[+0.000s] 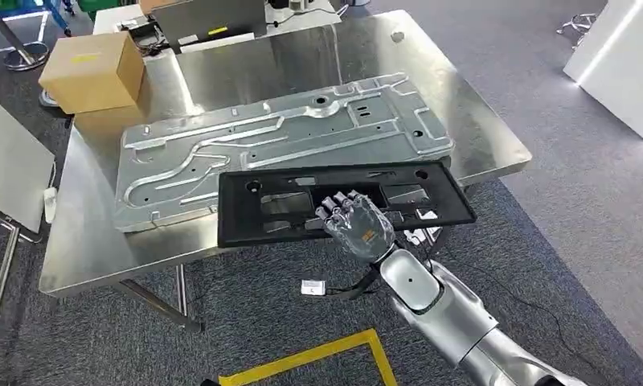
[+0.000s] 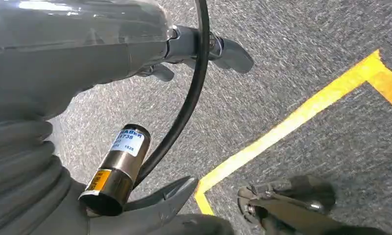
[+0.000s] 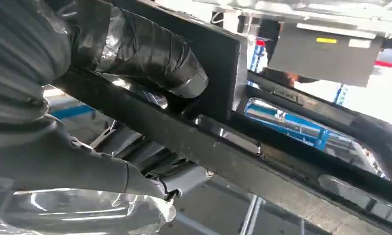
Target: Take the parts from the cabinet and place them on the table.
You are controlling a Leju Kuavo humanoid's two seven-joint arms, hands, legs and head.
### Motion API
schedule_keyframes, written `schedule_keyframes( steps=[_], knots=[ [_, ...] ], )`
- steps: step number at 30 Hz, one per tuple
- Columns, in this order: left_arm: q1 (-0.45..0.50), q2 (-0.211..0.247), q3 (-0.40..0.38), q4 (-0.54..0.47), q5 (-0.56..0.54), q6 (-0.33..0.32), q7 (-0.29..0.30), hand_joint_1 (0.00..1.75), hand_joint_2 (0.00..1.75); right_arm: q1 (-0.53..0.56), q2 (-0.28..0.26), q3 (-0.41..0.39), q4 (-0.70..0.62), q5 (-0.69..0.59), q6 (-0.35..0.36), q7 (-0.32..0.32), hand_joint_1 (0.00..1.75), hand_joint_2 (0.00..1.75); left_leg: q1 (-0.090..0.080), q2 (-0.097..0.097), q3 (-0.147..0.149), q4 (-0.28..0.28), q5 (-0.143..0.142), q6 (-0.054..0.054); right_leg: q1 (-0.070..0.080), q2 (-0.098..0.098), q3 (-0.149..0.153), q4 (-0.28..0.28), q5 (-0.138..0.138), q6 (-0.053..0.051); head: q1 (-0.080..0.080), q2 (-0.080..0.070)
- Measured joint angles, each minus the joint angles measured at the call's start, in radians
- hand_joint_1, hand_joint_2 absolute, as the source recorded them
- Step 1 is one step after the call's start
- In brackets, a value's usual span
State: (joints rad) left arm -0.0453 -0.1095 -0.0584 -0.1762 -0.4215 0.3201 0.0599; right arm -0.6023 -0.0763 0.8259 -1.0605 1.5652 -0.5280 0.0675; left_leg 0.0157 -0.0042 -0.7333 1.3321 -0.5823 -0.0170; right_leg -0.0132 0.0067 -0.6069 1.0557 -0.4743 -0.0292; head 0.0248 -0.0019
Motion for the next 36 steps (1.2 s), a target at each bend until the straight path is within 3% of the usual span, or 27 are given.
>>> schedule_keyframes(
  steps=[1,3,4,8,9,10,11,13,14,15,16,18,19,20,21,23,25,26,28,29,30,31,33,34,35,36],
  knots=[
    [0.002,0.000,0.000,0.000,0.000,0.000,0.000,0.00,1.75,0.000,-0.002,0.004,0.000,0.000,0.000,0.001,1.75,1.75,-0.001,0.000,0.007,-0.044,0.047,0.005,0.002,0.003,0.011,0.000,-0.007,0.000,0.000,0.000],
    [0.002,0.000,0.000,0.000,0.000,0.000,0.000,0.00,1.75,-0.001,-0.003,0.004,0.000,0.000,0.000,0.003,1.75,1.75,-0.012,-0.001,0.062,-0.219,0.176,0.029,0.007,0.004,0.036,-0.002,-0.023,0.001,0.000,0.000],
    [0.003,0.003,0.000,0.000,0.000,0.000,0.000,0.00,1.75,-0.003,-0.005,0.006,0.001,0.000,0.000,0.004,1.75,1.75,-0.016,-0.001,0.078,-0.255,0.183,0.043,0.004,0.004,0.038,-0.005,-0.028,0.002,0.003,0.000],
    [-0.002,0.004,0.000,0.000,0.000,0.000,0.000,0.00,1.75,-0.004,-0.007,0.025,0.003,0.000,-0.001,0.006,1.75,1.75,-0.025,-0.002,0.100,-0.303,0.159,0.051,0.004,0.004,0.042,-0.020,-0.032,0.025,0.001,0.000],
    [0.001,0.002,0.000,0.000,0.000,0.000,0.000,0.00,1.75,-0.007,-0.008,0.029,0.002,0.000,-0.002,0.006,1.75,1.75,-0.005,0.001,0.121,-0.331,0.165,0.052,0.009,0.002,0.045,-0.019,-0.040,0.031,0.001,0.000],
    [0.002,0.001,0.000,0.000,-0.001,0.000,0.000,0.00,1.75,-0.008,-0.011,0.032,0.003,0.000,-0.002,0.006,1.75,1.75,-0.010,0.001,0.134,-0.341,0.164,0.053,0.009,-0.002,0.042,0.004,-0.046,0.035,0.003,0.000],
    [0.001,0.001,0.000,0.000,0.000,0.000,0.000,0.00,1.75,-0.011,-0.012,0.035,0.004,0.000,-0.002,0.007,1.75,1.75,-0.009,0.002,0.141,-0.344,0.162,0.056,0.008,0.000,0.010,0.063,-0.071,0.037,0.001,0.000],
    [-0.002,0.001,0.000,0.000,0.000,0.000,0.000,0.00,1.75,-0.009,-0.016,0.039,0.007,0.000,-0.002,0.007,1.75,1.75,-0.009,0.002,0.151,-0.343,0.150,0.063,0.002,-0.001,-0.087,0.221,-0.125,0.045,0.001,0.000],
    [-0.002,0.001,0.000,0.000,0.000,0.000,0.000,0.00,1.75,-0.005,-0.017,0.042,0.009,0.000,-0.002,0.006,1.75,1.75,-0.009,0.001,0.156,-0.342,0.144,0.063,-0.001,-0.001,-0.128,0.275,-0.132,0.049,0.002,0.000],
    [-0.002,0.001,0.000,0.000,0.000,0.000,0.000,0.00,1.75,-0.003,-0.021,0.046,0.011,0.000,-0.002,0.006,1.75,1.75,-0.008,0.000,0.165,-0.341,0.137,0.061,-0.004,-0.001,-0.147,0.284,-0.114,0.053,0.001,0.000],
    [0.002,0.001,0.000,0.000,0.000,-0.001,0.000,0.00,1.75,-0.004,-0.022,0.050,0.013,0.000,-0.002,0.006,1.75,1.75,-0.007,-0.002,0.174,-0.339,0.129,0.058,-0.008,-0.002,-0.141,0.244,-0.067,0.056,0.002,0.000],
    [0.004,-0.001,0.000,0.000,0.000,-0.002,0.000,0.00,1.75,-0.006,-0.023,0.056,0.014,0.000,-0.002,0.007,1.75,1.75,-0.003,-0.003,0.194,-0.326,0.105,0.049,-0.015,-0.004,-0.076,0.071,0.054,0.061,0.002,0.000],
    [0.003,-0.001,0.000,0.000,0.000,-0.002,0.000,0.00,1.75,-0.008,-0.024,0.058,0.015,0.000,-0.002,0.007,1.75,1.75,-0.003,-0.003,0.191,-0.317,0.092,0.041,-0.017,-0.006,-0.057,0.019,0.066,0.062,0.002,0.000],
    [-0.003,-0.001,0.000,0.000,0.000,-0.002,0.000,0.00,1.75,-0.012,-0.025,0.062,0.016,0.000,-0.002,0.008,1.75,1.75,-0.012,-0.005,0.188,-0.302,0.082,0.031,-0.009,-0.004,-0.042,0.001,0.046,0.057,0.003,0.000],
    [-0.002,-0.001,0.000,0.000,0.000,-0.002,0.000,0.00,1.75,-0.012,-0.024,0.066,0.016,0.000,-0.002,0.008,1.75,1.75,-0.011,-0.005,0.186,-0.308,0.083,0.027,-0.011,-0.004,-0.048,0.010,0.042,0.047,0.002,0.000],
    [-0.005,-0.001,0.000,0.000,0.000,-0.003,0.000,0.00,1.75,-0.010,-0.027,0.071,0.019,0.000,-0.002,0.009,1.75,1.75,-0.008,-0.004,0.192,-0.313,0.080,0.018,-0.006,-0.001,-0.048,0.006,0.036,0.037,0.002,0.000],
    [-0.002,-0.001,0.000,0.000,0.000,-0.002,0.001,0.00,1.75,-0.009,-0.026,0.075,0.019,0.000,-0.003,0.010,1.75,1.75,-0.006,-0.002,0.197,-0.295,0.060,0.007,-0.015,-0.001,-0.026,-0.007,0.031,0.022,0.002,0.000],
    [-0.004,-0.001,0.000,0.000,0.000,-0.002,0.001,0.00,1.75,-0.011,-0.025,0.077,0.020,0.000,-0.003,0.013,1.75,1.75,-0.005,-0.001,0.167,-0.238,0.036,0.002,-0.015,-0.004,-0.016,-0.012,0.027,0.016,-0.001,0.000],
    [-0.006,-0.002,0.000,0.000,0.000,-0.002,0.001,0.00,1.75,-0.011,-0.024,0.081,0.024,0.000,-0.003,0.014,1.75,1.75,-0.003,-0.001,0.071,-0.077,-0.019,-0.005,-0.014,-0.006,-0.006,-0.014,0.018,0.012,-0.001,0.000],
    [-0.005,-0.002,0.000,0.000,0.000,-0.002,0.001,0.00,1.75,-0.009,-0.024,0.086,0.027,0.000,-0.003,0.014,1.75,1.75,-0.002,-0.001,0.029,-0.019,-0.025,-0.006,-0.013,-0.007,-0.001,-0.014,0.012,0.011,0.000,0.000],
    [-0.003,-0.002,0.000,0.000,0.000,-0.002,0.001,0.00,1.75,-0.006,-0.024,0.089,0.030,0.000,-0.003,0.014,1.75,1.75,-0.002,-0.001,0.003,0.001,-0.010,-0.006,-0.013,-0.006,0.007,-0.014,0.006,0.012,-0.001,0.000],
    [0.000,-0.001,0.000,0.000,0.000,-0.002,0.002,0.00,1.75,-0.004,-0.024,0.092,0.032,0.000,-0.003,0.014,1.75,1.75,-0.002,-0.001,0.004,-0.034,0.035,-0.005,-0.013,-0.005,0.016,-0.013,0.000,0.013,0.000,0.000],
    [0.002,-0.001,0.000,0.000,0.000,-0.002,0.002,0.00,1.75,-0.004,-0.024,0.094,0.033,0.000,-0.003,0.014,1.75,1.75,-0.002,0.000,0.056,-0.188,0.149,0.002,-0.013,-0.004,0.038,-0.014,-0.014,0.017,-0.001,0.000],
    [0.002,-0.001,0.000,0.000,0.000,-0.002,0.002,0.00,1.75,-0.004,-0.024,0.095,0.033,0.000,-0.003,0.014,1.75,1.75,-0.003,0.003,0.083,-0.271,0.190,0.008,-0.013,-0.004,0.045,-0.015,-0.022,0.022,0.000,0.000],
    [0.002,-0.001,0.000,0.000,0.000,-0.002,0.002,0.00,1.75,-0.006,-0.023,0.095,0.034,0.000,-0.003,0.015,1.75,1.75,-0.011,0.003,0.097,-0.283,0.173,0.010,-0.005,-0.004,0.046,-0.012,-0.028,0.031,-0.001,0.000],
    [-0.002,-0.001,0.000,0.000,0.000,-0.002,0.002,0.00,1.75,-0.007,-0.023,0.095,0.035,0.000,-0.003,0.014,1.75,1.75,-0.012,0.003,0.104,-0.298,0.159,0.018,-0.007,-0.004,0.043,-0.013,-0.028,0.035,0.000,0.000]
  ],
)
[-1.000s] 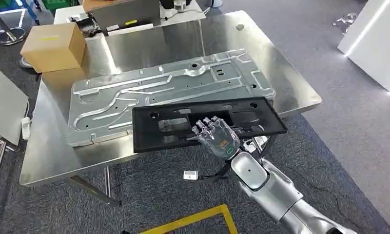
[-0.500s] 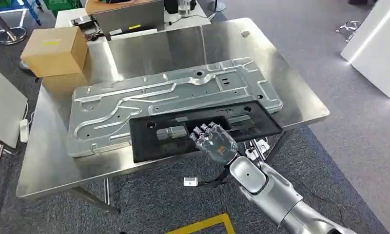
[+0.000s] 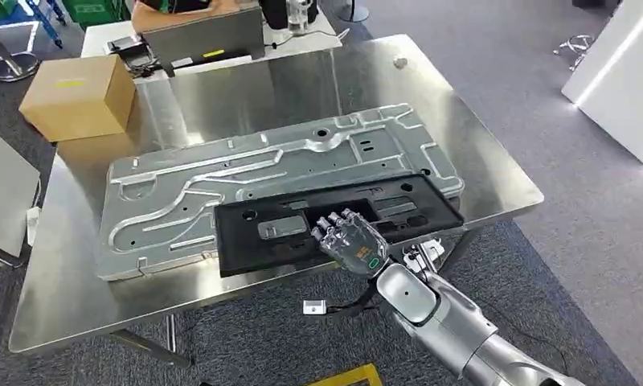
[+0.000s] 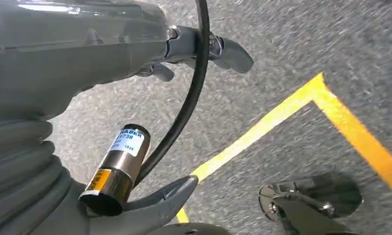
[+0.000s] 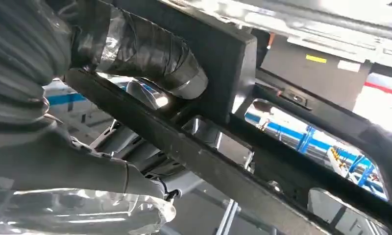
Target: Take the parts from the cabinet and place them on the table.
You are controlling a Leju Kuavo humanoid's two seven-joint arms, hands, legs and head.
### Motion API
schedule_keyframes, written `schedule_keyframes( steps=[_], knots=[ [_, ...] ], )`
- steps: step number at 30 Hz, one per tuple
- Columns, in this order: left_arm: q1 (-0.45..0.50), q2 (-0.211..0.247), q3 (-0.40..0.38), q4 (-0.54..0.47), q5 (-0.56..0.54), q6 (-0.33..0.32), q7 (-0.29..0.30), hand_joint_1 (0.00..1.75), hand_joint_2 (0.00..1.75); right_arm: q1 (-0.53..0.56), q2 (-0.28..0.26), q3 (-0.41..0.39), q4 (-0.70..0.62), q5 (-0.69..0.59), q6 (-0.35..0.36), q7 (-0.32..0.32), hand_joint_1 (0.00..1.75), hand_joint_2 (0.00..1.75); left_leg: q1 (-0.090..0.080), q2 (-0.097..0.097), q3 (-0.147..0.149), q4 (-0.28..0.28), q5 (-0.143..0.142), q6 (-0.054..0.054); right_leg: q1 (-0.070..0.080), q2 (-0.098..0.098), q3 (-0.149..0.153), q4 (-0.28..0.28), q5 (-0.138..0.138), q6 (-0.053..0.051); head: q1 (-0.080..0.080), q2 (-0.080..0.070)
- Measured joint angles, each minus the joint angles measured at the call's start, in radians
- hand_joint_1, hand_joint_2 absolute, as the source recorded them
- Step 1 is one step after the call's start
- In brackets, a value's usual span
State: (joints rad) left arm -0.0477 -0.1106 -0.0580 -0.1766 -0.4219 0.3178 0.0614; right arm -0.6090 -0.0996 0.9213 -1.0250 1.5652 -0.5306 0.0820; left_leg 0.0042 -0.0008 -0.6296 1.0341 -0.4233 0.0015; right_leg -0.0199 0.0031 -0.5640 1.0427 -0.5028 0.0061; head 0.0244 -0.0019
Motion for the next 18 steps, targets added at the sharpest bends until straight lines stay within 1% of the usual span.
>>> schedule_keyframes(
  steps=[1,2,3,4,5,6,7,8,9,10,11,12,13,14,15,16,17,18],
  knots=[
    [-0.002,0.000,0.000,0.000,0.000,0.000,0.000,0.00,1.75,0.001,0.000,0.002,0.002,0.000,0.000,0.000,1.75,1.75,-0.001,-0.003,-0.004,0.002,0.000,0.003,0.000,-0.002,0.001,-0.004,-0.001,0.004,0.000,0.000],
    [0.000,0.000,0.000,0.000,0.000,0.000,0.000,0.00,1.75,0.001,0.000,0.003,0.003,0.000,0.000,0.000,1.75,1.75,-0.003,-0.004,-0.003,0.001,-0.004,0.009,-0.002,-0.003,0.005,-0.011,-0.001,0.010,0.000,0.000],
    [0.001,0.000,0.000,0.000,0.000,0.000,0.000,0.00,1.75,-0.001,0.001,0.005,0.003,0.000,0.000,0.000,1.75,1.75,0.003,-0.005,0.007,-0.010,-0.002,0.015,0.004,-0.005,0.012,-0.013,-0.006,0.018,0.000,0.000],
    [0.004,-0.002,0.000,0.000,0.000,0.000,0.000,0.00,1.75,-0.001,0.000,0.006,0.004,0.000,0.000,0.000,1.75,1.75,0.006,-0.004,0.020,-0.021,-0.002,0.021,-0.002,-0.005,0.011,0.003,-0.016,0.020,0.001,0.000],
    [0.003,-0.001,0.000,0.000,-0.002,0.000,0.000,0.00,1.75,-0.005,0.000,0.007,0.004,0.000,0.000,0.000,1.75,1.75,0.006,-0.004,0.027,-0.024,-0.005,0.029,-0.001,-0.004,-0.014,0.051,-0.037,0.019,0.002,0.000],
    [0.001,-0.001,0.000,0.000,-0.003,0.000,-0.001,0.00,1.75,-0.006,0.000,0.008,0.005,0.000,0.000,0.001,1.75,1.75,0.005,-0.004,0.029,-0.023,-0.009,0.035,-0.001,-0.004,-0.058,0.124,-0.065,0.019,0.001,0.000],
    [-0.001,-0.001,0.000,0.000,-0.003,-0.001,-0.001,0.00,1.75,-0.005,0.000,0.009,0.008,0.000,0.000,0.001,1.75,1.75,0.003,-0.004,0.031,-0.022,-0.014,0.041,0.000,-0.003,-0.109,0.206,-0.092,0.020,0.002,0.000],
    [-0.002,-0.002,0.000,0.000,-0.003,-0.002,-0.001,0.00,1.75,-0.002,0.000,0.011,0.010,0.000,0.000,-0.001,1.75,1.75,0.001,-0.005,0.034,-0.020,-0.019,0.044,0.000,-0.003,-0.155,0.270,-0.104,0.021,0.002,0.000],
    [-0.001,-0.002,0.000,0.000,-0.003,-0.002,-0.002,0.00,1.75,0.001,0.000,0.013,0.013,0.000,0.000,-0.001,1.75,1.75,0.000,-0.006,0.039,-0.018,-0.025,0.044,-0.001,-0.003,-0.182,0.294,-0.091,0.021,0.001,0.000],
    [0.002,-0.002,0.000,0.000,-0.003,-0.002,-0.002,0.00,1.75,0.002,0.000,0.014,0.014,0.000,0.001,-0.001,1.75,1.75,-0.001,-0.008,0.046,-0.015,-0.033,0.044,0.000,-0.003,-0.183,0.267,-0.053,0.020,0.002,0.000],
    [0.004,-0.002,0.000,0.000,-0.003,-0.002,-0.002,0.00,1.75,0.002,-0.001,0.014,0.014,0.000,0.001,-0.001,1.75,1.75,-0.002,-0.009,0.055,-0.014,-0.041,0.043,0.000,-0.003,-0.164,0.206,-0.003,0.017,0.001,0.000],
    [0.005,-0.002,0.000,0.000,-0.003,-0.002,-0.002,0.00,1.75,0.001,-0.001,0.014,0.014,0.000,0.000,0.000,1.75,1.75,-0.003,-0.010,0.069,-0.013,-0.050,0.040,0.000,-0.003,-0.125,0.108,0.060,0.011,0.002,0.000],
    [0.005,-0.002,0.000,0.000,-0.003,-0.002,-0.002,0.00,1.75,0.001,-0.001,0.014,0.014,0.000,0.001,0.000,1.75,1.75,-0.003,-0.010,0.075,-0.011,-0.060,0.037,0.003,-0.003,-0.097,0.028,0.094,0.004,0.002,0.000],
    [0.004,-0.003,0.000,0.000,-0.003,-0.002,-0.002,0.00,1.75,-0.001,-0.002,0.015,0.016,0.000,0.001,0.000,1.75,1.75,-0.009,-0.009,0.075,-0.007,-0.065,0.031,0.011,-0.003,-0.088,0.027,0.080,-0.001,0.003,0.000],
    [0.003,-0.003,0.000,0.000,-0.003,-0.003,-0.002,0.00,1.75,-0.003,-0.002,0.015,0.016,0.000,0.001,0.000,1.75,1.75,-0.007,-0.011,0.069,-0.005,-0.066,0.025,0.012,-0.003,-0.081,0.009,0.071,-0.003,0.001,0.000],
    [-0.002,-0.003,0.000,0.000,-0.003,-0.003,-0.002,0.00,1.75,-0.002,-0.001,0.016,0.016,0.000,0.001,-0.001,1.75,1.75,-0.002,-0.010,0.069,-0.008,-0.065,0.021,0.017,0.000,-0.084,0.007,0.071,-0.004,0.001,0.000],
    [-0.002,-0.003,0.000,0.000,-0.003,-0.004,-0.002,0.00,1.75,-0.002,-0.002,0.016,0.017,0.000,0.001,-0.002,1.75,1.75,-0.002,-0.010,0.072,-0.014,-0.067,0.016,0.017,0.000,-0.084,0.008,0.068,-0.009,0.001,0.000],
    [-0.002,-0.003,0.000,0.000,-0.003,-0.004,-0.002,0.00,1.75,-0.004,-0.003,0.016,0.016,0.000,0.001,-0.002,1.75,1.75,-0.008,-0.010,0.078,-0.016,-0.072,0.009,0.007,0.003,-0.076,-0.003,0.068,-0.014,0.001,0.000]
  ],
)
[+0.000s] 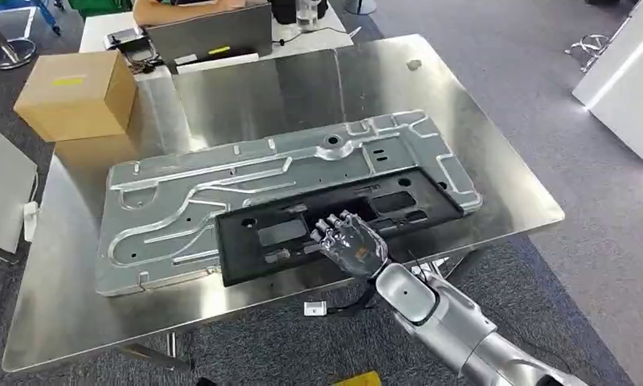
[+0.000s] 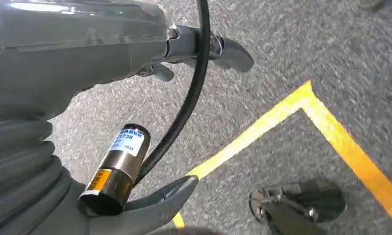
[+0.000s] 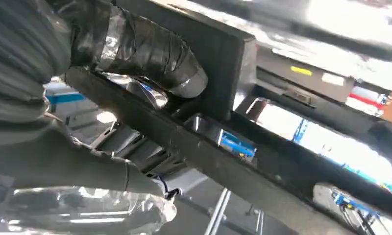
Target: Take the parts from the cabinet and place them on the table.
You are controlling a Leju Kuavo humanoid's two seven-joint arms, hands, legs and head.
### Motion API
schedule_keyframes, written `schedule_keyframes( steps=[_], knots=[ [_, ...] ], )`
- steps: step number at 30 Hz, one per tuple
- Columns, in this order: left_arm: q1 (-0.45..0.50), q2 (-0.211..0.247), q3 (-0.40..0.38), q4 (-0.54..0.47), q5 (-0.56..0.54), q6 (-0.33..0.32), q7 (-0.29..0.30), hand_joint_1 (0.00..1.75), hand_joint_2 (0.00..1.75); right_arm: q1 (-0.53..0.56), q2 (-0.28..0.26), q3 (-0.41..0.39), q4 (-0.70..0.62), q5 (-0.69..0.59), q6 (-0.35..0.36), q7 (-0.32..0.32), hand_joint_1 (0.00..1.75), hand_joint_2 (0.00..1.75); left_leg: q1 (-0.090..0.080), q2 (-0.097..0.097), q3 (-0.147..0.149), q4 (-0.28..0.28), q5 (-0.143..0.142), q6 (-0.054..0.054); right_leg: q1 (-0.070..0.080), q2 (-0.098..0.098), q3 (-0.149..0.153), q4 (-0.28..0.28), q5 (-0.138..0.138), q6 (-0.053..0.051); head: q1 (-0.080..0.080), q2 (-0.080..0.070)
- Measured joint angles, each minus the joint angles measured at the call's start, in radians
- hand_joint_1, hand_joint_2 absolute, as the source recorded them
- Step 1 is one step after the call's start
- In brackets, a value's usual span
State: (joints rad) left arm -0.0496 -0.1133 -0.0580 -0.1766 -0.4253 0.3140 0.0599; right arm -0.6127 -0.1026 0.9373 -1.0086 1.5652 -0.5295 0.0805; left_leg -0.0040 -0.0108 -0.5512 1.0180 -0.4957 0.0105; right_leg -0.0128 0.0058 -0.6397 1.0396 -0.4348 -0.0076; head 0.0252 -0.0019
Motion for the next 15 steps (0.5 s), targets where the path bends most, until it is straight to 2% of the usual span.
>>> schedule_keyframes(
  steps=[1,2,3,4,5,6,7,8,10,11,12,15],
  knots=[
    [0.003,0.000,0.000,0.000,0.000,0.000,0.000,0.00,1.75,0.000,0.000,0.000,0.000,0.000,0.000,0.000,1.75,1.75,0.006,0.002,-0.002,0.011,-0.010,-0.006,-0.004,-0.002,0.014,-0.011,0.000,-0.003,0.000,0.000],
    [0.003,0.000,0.000,0.000,-0.003,0.000,0.000,0.00,1.75,-0.001,0.000,0.000,0.000,0.000,0.000,0.002,1.75,1.75,0.006,0.004,-0.019,0.056,-0.028,-0.012,-0.006,-0.004,0.024,-0.017,-0.004,-0.009,-0.004,0.000],
    [0.002,0.000,0.000,0.000,-0.003,0.000,0.000,0.00,1.75,-0.004,0.000,0.000,0.000,0.000,0.002,0.001,1.75,1.75,0.009,0.004,-0.057,0.126,-0.056,-0.017,-0.006,-0.005,0.030,-0.018,-0.007,-0.013,-0.005,0.000],
    [0.002,0.000,0.000,0.000,-0.005,0.000,0.000,0.00,1.75,-0.004,0.000,0.000,0.000,0.000,0.003,0.001,1.75,1.75,0.012,0.004,-0.107,0.210,-0.083,-0.023,-0.006,-0.006,0.036,-0.017,-0.013,-0.014,-0.005,0.000],
    [0.003,0.000,0.000,0.000,-0.006,0.000,0.000,0.00,1.75,-0.003,0.000,0.000,0.001,0.000,0.006,0.001,1.75,1.75,0.015,0.004,-0.150,0.275,-0.099,-0.027,-0.006,-0.007,0.040,-0.017,-0.018,-0.013,-0.005,0.000],
    [0.004,0.000,0.000,0.000,-0.007,-0.001,0.000,0.00,1.75,-0.003,0.000,0.001,0.002,0.000,0.006,0.000,1.75,1.75,0.019,0.005,-0.180,0.307,-0.091,-0.030,-0.007,-0.006,0.047,-0.017,-0.024,-0.012,-0.005,0.000],
    [0.007,0.000,0.000,0.000,-0.007,-0.001,0.000,0.00,1.75,-0.002,0.000,0.002,0.003,0.000,0.007,-0.001,1.75,1.75,0.021,0.005,-0.183,0.289,-0.059,-0.033,-0.009,-0.005,0.055,-0.016,-0.030,-0.010,-0.005,0.000],
    [0.009,0.001,0.000,0.000,-0.008,-0.001,0.000,0.00,1.75,-0.002,0.000,0.003,0.003,0.000,0.009,-0.001,1.75,1.75,0.023,0.005,-0.166,0.232,-0.009,-0.035,-0.012,-0.004,0.065,-0.016,-0.037,-0.007,-0.005,0.000],
    [0.008,0.003,0.000,0.000,-0.008,-0.002,0.000,0.00,1.75,-0.003,0.002,0.003,0.003,0.000,0.011,-0.002,1.75,1.75,0.027,0.009,-0.097,0.048,0.107,-0.037,-0.017,-0.004,0.088,-0.016,-0.054,0.004,-0.005,0.000],
    [0.009,0.002,0.000,0.000,-0.008,-0.003,0.000,0.00,1.75,-0.004,0.003,0.003,0.004,0.000,0.014,-0.002,1.75,1.75,0.019,0.008,-0.083,0.026,0.088,-0.036,-0.011,-0.002,0.090,-0.014,-0.060,0.013,-0.005,0.000],
    [0.006,0.002,0.000,0.000,-0.008,-0.003,0.000,0.00,1.75,-0.005,0.003,0.003,0.004,0.000,0.015,-0.002,1.75,1.75,0.017,0.007,-0.075,0.003,0.079,-0.023,-0.011,-0.001,0.086,-0.012,-0.062,0.018,-0.007,0.000],
    [0.006,0.003,0.000,0.000,-0.008,-0.005,0.000,0.00,1.75,-0.004,0.004,0.007,0.004,0.000,0.018,-0.003,1.75,1.75,0.017,0.006,-0.076,0.006,0.074,-0.002,-0.011,-0.004,0.093,-0.023,-0.066,0.035,-0.006,0.000]
  ],
)
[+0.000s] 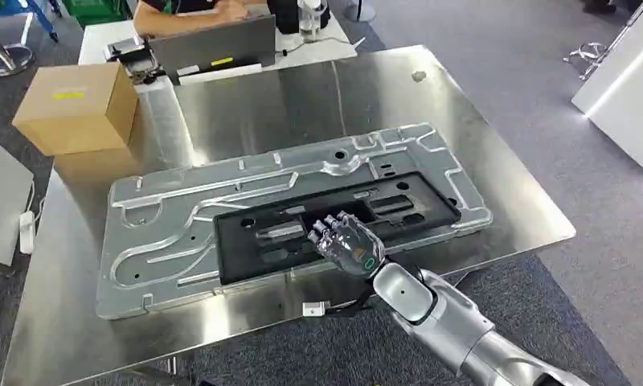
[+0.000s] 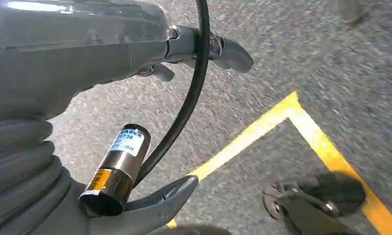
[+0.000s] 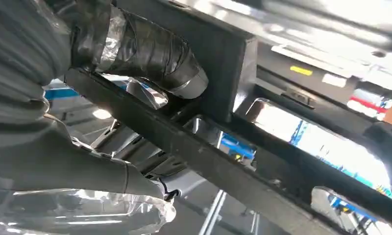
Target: Take the parts from the cabinet and place them on the table.
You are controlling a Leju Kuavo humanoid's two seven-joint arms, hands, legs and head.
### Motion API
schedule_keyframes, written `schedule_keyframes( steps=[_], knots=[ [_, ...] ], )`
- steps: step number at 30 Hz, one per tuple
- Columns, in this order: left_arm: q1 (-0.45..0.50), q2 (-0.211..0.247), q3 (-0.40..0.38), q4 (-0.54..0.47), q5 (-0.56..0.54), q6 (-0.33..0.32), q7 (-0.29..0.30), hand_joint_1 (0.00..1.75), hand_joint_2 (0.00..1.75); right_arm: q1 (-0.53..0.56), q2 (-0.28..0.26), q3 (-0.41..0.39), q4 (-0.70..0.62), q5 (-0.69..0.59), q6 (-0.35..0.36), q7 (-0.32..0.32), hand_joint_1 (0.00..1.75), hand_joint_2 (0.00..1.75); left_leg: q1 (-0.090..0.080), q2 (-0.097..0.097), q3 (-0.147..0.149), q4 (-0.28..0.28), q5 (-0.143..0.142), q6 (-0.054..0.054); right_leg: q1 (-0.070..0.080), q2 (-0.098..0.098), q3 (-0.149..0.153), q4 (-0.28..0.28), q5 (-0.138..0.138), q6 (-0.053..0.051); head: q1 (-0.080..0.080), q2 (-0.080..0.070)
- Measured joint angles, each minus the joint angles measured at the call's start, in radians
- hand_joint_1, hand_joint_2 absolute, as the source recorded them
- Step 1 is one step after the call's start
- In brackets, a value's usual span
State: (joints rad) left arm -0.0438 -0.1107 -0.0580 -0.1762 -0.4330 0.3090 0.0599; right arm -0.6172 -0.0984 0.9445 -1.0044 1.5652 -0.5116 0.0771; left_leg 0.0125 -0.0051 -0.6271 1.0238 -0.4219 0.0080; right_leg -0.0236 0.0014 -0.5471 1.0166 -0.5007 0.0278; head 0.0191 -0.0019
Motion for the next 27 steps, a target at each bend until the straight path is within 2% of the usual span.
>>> schedule_keyframes(
  steps=[1,2,3,5,6,7,8,10,11,12,14,15,16,17,18,22,27],
  knots=[
    [0.002,0.000,0.000,0.000,0.000,0.000,0.000,0.00,1.75,0.000,0.001,0.000,-0.001,0.000,0.000,0.000,1.75,1.75,0.006,0.000,0.010,-0.009,0.001,0.009,-0.004,-0.001,0.000,0.006,-0.009,0.005,0.000,0.000],
    [0.002,0.000,0.000,0.000,0.000,0.001,0.000,0.00,1.75,-0.001,0.001,0.000,-0.001,0.000,0.000,0.000,1.75,1.75,0.004,0.000,0.017,-0.010,-0.004,0.018,-0.002,-0.002,-0.016,0.051,-0.028,0.004,0.002,0.000],
    [0.001,0.000,0.000,0.000,0.000,0.001,0.000,0.00,1.75,-0.002,0.001,0.000,-0.001,0.000,0.000,0.000,1.75,1.75,0.002,0.000,0.020,-0.010,-0.008,0.024,-0.002,-0.001,-0.053,0.121,-0.059,0.004,0.001,0.000],
    [-0.001,0.000,0.000,0.000,0.000,0.000,0.000,0.00,1.75,0.001,0.001,0.002,0.000,0.000,0.002,0.000,1.75,1.75,-0.003,0.000,0.027,-0.009,-0.016,0.032,0.002,-0.001,-0.148,0.274,-0.107,0.004,0.002,0.000],
    [-0.001,0.000,0.000,0.000,0.000,0.000,0.000,0.00,1.75,0.003,0.000,0.003,0.001,0.000,0.002,0.000,1.75,1.75,-0.006,-0.002,0.030,-0.007,-0.021,0.034,0.002,-0.001,-0.186,0.321,-0.109,0.003,0.001,0.000],
    [0.002,0.000,0.000,0.000,0.000,0.000,0.000,0.00,1.75,0.005,0.000,0.005,0.002,0.000,0.003,0.000,1.75,1.75,-0.010,-0.004,0.038,-0.006,-0.028,0.035,0.003,-0.001,-0.198,0.311,-0.076,-0.002,0.002,0.000],
    [0.003,0.001,0.000,0.000,0.000,0.000,0.000,0.00,1.75,0.006,0.000,0.006,0.002,0.000,0.004,0.000,1.75,1.75,-0.012,-0.006,0.047,-0.005,-0.035,0.035,0.004,-0.001,-0.185,0.259,-0.028,-0.007,0.002,0.000],
    [0.002,0.001,0.000,0.000,0.000,0.000,0.000,0.00,1.75,0.005,0.000,0.007,0.002,0.000,0.004,0.000,1.75,1.75,-0.016,-0.009,0.069,-0.005,-0.050,0.033,0.013,0.001,-0.119,0.082,0.087,-0.025,0.002,0.000],
    [0.003,-0.002,0.000,0.000,-0.001,0.000,0.000,0.00,1.75,0.005,0.000,0.007,0.003,0.000,0.006,0.000,1.75,1.75,-0.020,-0.009,0.074,-0.006,-0.055,0.029,0.020,0.004,-0.101,0.052,0.077,-0.034,0.000,0.000],
    [0.000,-0.001,0.000,0.000,-0.002,0.000,0.000,0.00,1.75,0.003,0.000,0.007,0.002,0.000,0.006,0.000,1.75,1.75,-0.021,-0.012,0.071,-0.001,-0.059,0.023,0.021,0.004,-0.088,0.022,0.074,-0.034,0.000,0.000],
    [-0.001,-0.001,0.000,0.000,-0.007,-0.010,-0.005,0.00,1.75,0.002,0.001,0.009,0.002,-0.005,0.006,-0.007,1.75,1.75,-0.017,-0.011,0.072,-0.009,-0.061,0.016,0.024,0.004,-0.088,0.023,0.069,-0.035,-0.001,0.000],
    [0.001,-0.001,0.000,0.000,-0.017,-0.013,-0.018,0.00,1.75,0.003,0.000,0.009,0.003,-0.009,0.006,-0.007,1.75,1.75,-0.021,-0.010,0.075,-0.003,-0.066,0.021,0.016,0.006,-0.083,0.012,0.072,-0.030,-0.002,0.000],
    [0.003,0.000,-0.001,0.000,-0.032,-0.011,-0.028,0.00,1.75,0.002,0.000,0.009,0.003,-0.013,0.006,-0.011,1.75,1.75,-0.020,-0.009,0.079,-0.011,-0.062,0.031,0.018,0.008,-0.082,0.013,0.071,-0.029,-0.002,0.000],
    [0.002,0.000,-0.003,0.000,-0.041,-0.005,-0.029,0.00,1.75,0.002,0.000,0.009,0.003,-0.016,0.006,-0.013,1.75,1.75,-0.019,-0.009,0.079,-0.013,-0.063,0.027,0.020,0.008,-0.082,0.013,0.070,-0.030,-0.002,0.000],
    [0.001,0.000,-0.003,0.000,-0.042,0.002,-0.028,0.00,1.75,0.002,0.000,0.010,0.003,-0.019,0.006,-0.016,0.00,0.00,-0.019,-0.009,0.081,-0.014,-0.063,0.027,0.020,0.007,-0.081,0.013,0.068,-0.032,-0.002,0.000],
    [0.000,0.002,-0.003,0.000,-0.046,0.010,-0.031,0.00,1.75,0.001,0.000,0.010,0.003,-0.026,0.006,-0.017,0.00,0.00,-0.019,-0.008,0.086,-0.022,-0.065,0.024,0.021,0.008,-0.080,0.013,0.064,-0.036,-0.002,0.000],
    [0.000,0.003,-0.003,0.000,-0.053,0.032,-0.025,0.00,1.75,0.001,0.000,0.010,0.003,-0.033,0.006,-0.017,0.00,0.00,-0.018,-0.008,0.087,-0.024,-0.064,0.017,0.021,0.007,-0.080,0.014,0.064,-0.037,-0.002,0.000]
  ],
)
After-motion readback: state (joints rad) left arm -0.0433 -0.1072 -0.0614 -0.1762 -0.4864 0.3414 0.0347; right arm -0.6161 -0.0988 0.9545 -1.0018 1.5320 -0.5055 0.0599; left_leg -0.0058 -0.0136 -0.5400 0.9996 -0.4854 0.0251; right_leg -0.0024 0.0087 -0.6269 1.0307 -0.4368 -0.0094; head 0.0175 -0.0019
